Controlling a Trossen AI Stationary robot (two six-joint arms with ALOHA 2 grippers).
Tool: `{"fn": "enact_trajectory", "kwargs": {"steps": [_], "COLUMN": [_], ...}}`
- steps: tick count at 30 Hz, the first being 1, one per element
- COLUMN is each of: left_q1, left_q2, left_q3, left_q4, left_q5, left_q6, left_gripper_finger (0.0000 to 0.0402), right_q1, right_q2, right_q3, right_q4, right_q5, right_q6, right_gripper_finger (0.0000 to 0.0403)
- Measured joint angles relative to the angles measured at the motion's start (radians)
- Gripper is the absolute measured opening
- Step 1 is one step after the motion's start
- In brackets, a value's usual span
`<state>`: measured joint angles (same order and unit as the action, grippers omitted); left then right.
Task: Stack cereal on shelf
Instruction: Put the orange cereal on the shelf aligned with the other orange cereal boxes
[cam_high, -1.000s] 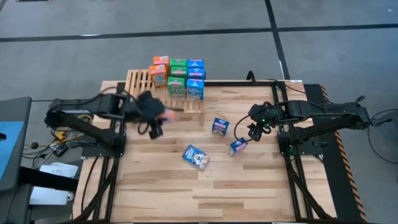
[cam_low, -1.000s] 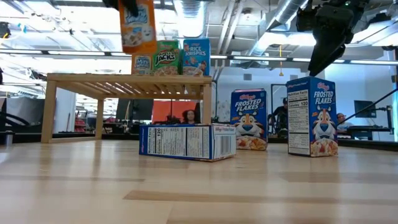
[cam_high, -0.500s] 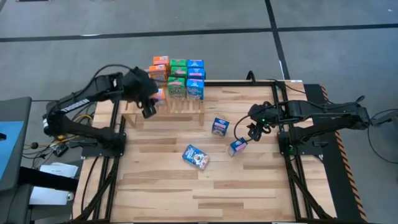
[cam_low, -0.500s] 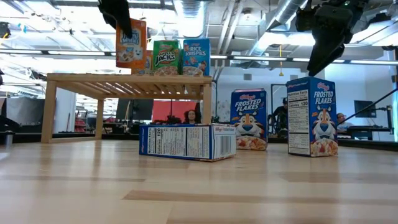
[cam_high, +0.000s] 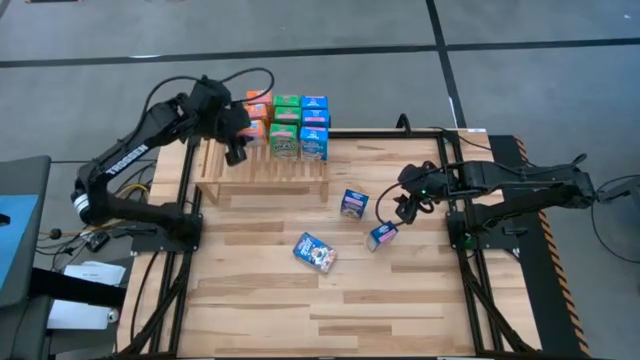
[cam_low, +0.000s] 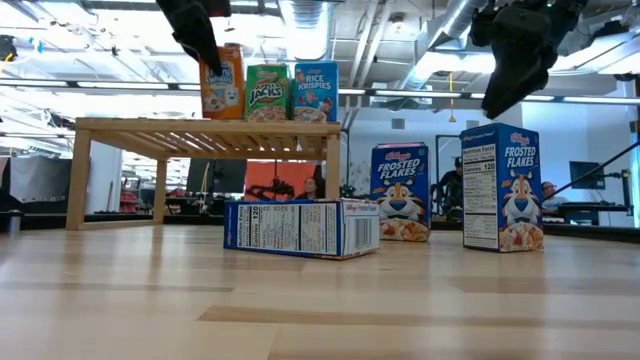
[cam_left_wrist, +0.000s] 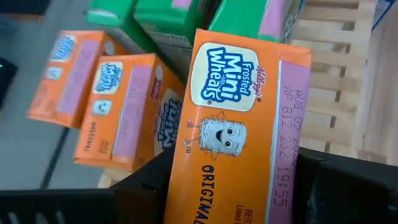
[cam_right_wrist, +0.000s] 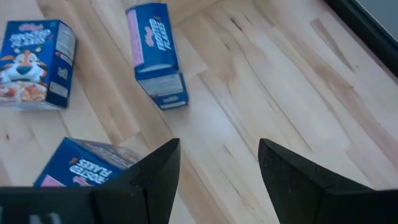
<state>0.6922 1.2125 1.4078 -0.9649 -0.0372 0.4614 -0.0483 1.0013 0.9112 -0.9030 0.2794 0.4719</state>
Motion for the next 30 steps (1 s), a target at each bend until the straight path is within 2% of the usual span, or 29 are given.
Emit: {"fn": "enact_trajectory", "kwargs": {"steps": [4, 13, 20, 27, 30], "left_q1": [0.041, 0.050, 0.053, 0.053, 0.053], "left_q2": [0.037, 0.100, 0.097, 0.096, 0.096], "left_q3": [0.000, 0.000, 0.027, 0.058, 0.060], "left_q4": [0.007, 0.012, -0.012, -0.014, -0.018], "left_q5": [0.074, 0.114, 0.180, 0.123, 0.126], "left_q6": [0.065, 0.164, 0.145, 0.146, 0.141], "left_gripper_finger": [0.0168, 0.0168, 0.0168, 0.0168, 0.0182], "right_q1": [0.000, 0.000, 0.000, 0.000, 0.000], "right_q2": [0.000, 0.000, 0.000, 0.000, 0.000], "right_q3": [0.000, 0.000, 0.000, 0.000, 0.000], "right_q4": [0.007, 0.008, 0.007, 0.007, 0.007], "right_q5": [0.008, 0.014, 0.014, 0.014, 0.014], "right_q6": [0.000, 0.002, 0.001, -0.001, -0.001], "right_gripper_finger": [0.0240, 0.0240, 0.0240, 0.0240, 0.0240]}}
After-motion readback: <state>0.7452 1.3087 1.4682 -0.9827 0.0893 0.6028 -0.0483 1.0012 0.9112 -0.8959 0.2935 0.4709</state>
